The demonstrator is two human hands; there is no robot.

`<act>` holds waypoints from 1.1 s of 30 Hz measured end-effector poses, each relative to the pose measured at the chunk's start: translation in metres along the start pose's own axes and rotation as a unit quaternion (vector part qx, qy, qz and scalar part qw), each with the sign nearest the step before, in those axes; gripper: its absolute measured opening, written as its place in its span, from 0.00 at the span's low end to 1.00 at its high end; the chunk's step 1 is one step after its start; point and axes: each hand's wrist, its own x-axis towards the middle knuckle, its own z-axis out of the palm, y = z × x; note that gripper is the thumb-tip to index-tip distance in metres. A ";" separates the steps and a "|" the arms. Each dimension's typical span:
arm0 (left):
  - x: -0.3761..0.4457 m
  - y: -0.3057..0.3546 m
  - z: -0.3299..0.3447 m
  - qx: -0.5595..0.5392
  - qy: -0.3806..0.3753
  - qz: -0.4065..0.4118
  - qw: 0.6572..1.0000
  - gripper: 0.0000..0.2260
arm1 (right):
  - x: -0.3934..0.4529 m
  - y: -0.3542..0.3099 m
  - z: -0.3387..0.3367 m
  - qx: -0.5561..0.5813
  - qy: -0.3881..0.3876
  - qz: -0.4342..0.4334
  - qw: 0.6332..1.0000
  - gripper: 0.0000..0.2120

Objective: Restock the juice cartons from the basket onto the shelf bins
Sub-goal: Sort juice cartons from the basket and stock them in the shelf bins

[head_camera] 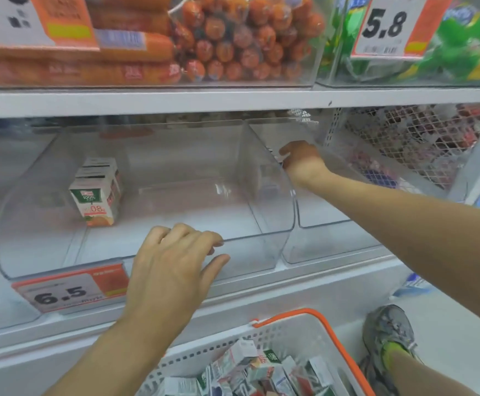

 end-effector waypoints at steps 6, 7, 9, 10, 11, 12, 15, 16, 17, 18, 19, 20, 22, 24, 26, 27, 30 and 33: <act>-0.002 -0.001 -0.003 -0.017 -0.032 0.000 0.999 0.10 | -0.024 0.011 -0.002 0.049 -0.020 0.021 0.998 0.28; -0.004 -0.001 -0.003 -0.019 -0.035 -0.005 0.999 0.10 | -0.031 0.013 -0.006 0.068 -0.004 0.021 0.997 0.26; -0.007 -0.002 -0.003 -0.024 -0.029 -0.011 0.999 0.10 | -0.053 0.013 -0.020 0.096 0.057 0.009 0.994 0.21; -0.009 -0.002 -0.006 -0.036 -0.017 -0.011 0.999 0.10 | -0.069 0.013 -0.028 0.107 0.097 -0.003 0.990 0.17; -0.009 -0.001 -0.011 -0.059 0.002 -0.009 0.998 0.10 | -0.091 0.011 -0.037 0.120 0.139 -0.022 0.983 0.14; -0.009 0.003 -0.018 -0.089 0.026 -0.004 0.996 0.10 | -0.116 0.006 -0.044 0.140 0.175 -0.044 0.974 0.11; -0.006 0.023 -0.043 -0.138 0.095 0.010 0.986 0.06 | -0.199 -0.007 -0.046 0.222 0.190 -0.104 0.951 0.07; -0.008 0.030 -0.048 -0.153 0.093 0.008 0.984 0.05 | -0.222 -0.010 -0.039 0.232 0.158 -0.118 0.953 0.06; -0.013 0.036 -0.049 -0.170 0.072 0.000 0.983 0.04 | -0.241 -0.009 -0.027 0.218 0.108 -0.126 0.962 0.06; -0.021 0.043 -0.047 -0.187 0.036 -0.011 0.982 0.04 | -0.254 -0.005 -0.012 0.179 0.038 -0.130 0.974 0.05; -0.031 0.049 -0.041 -0.204 -0.005 -0.022 0.979 0.04 | -0.262 0.000 0.006 0.126 -0.048 -0.131 0.982 0.04; -0.042 0.056 -0.034 -0.217 -0.045 -0.032 0.975 0.04 | -0.267 0.007 0.026 0.074 -0.144 -0.124 0.979 0.06; -0.064 0.070 -0.016 -0.228 -0.107 -0.046 0.967 0.04 | -0.269 0.030 0.066 -0.008 -0.337 -0.062 0.939 0.14; -0.085 0.082 0.002 -0.222 -0.188 -0.062 0.955 0.05 | -0.272 0.058 0.100 -0.102 -0.477 0.005 0.873 0.21; -0.110 0.090 0.018 -0.207 -0.316 -0.087 0.922 0.09 | -0.282 0.082 0.125 -0.197 -0.536 -0.001 0.821 0.23; -0.124 0.092 0.025 -0.202 -0.378 -0.103 0.898 0.11 | -0.287 0.089 0.133 -0.219 -0.546 -0.010 0.808 0.27; -0.164 0.094 0.042 -0.194 -0.507 -0.148 0.827 0.17 | -0.298 0.099 0.151 -0.219 -0.537 -0.049 0.813 0.38; -0.190 0.096 0.054 -0.178 -0.593 -0.156 0.770 0.25 | -0.306 0.095 0.161 -0.185 -0.542 -0.071 0.817 0.34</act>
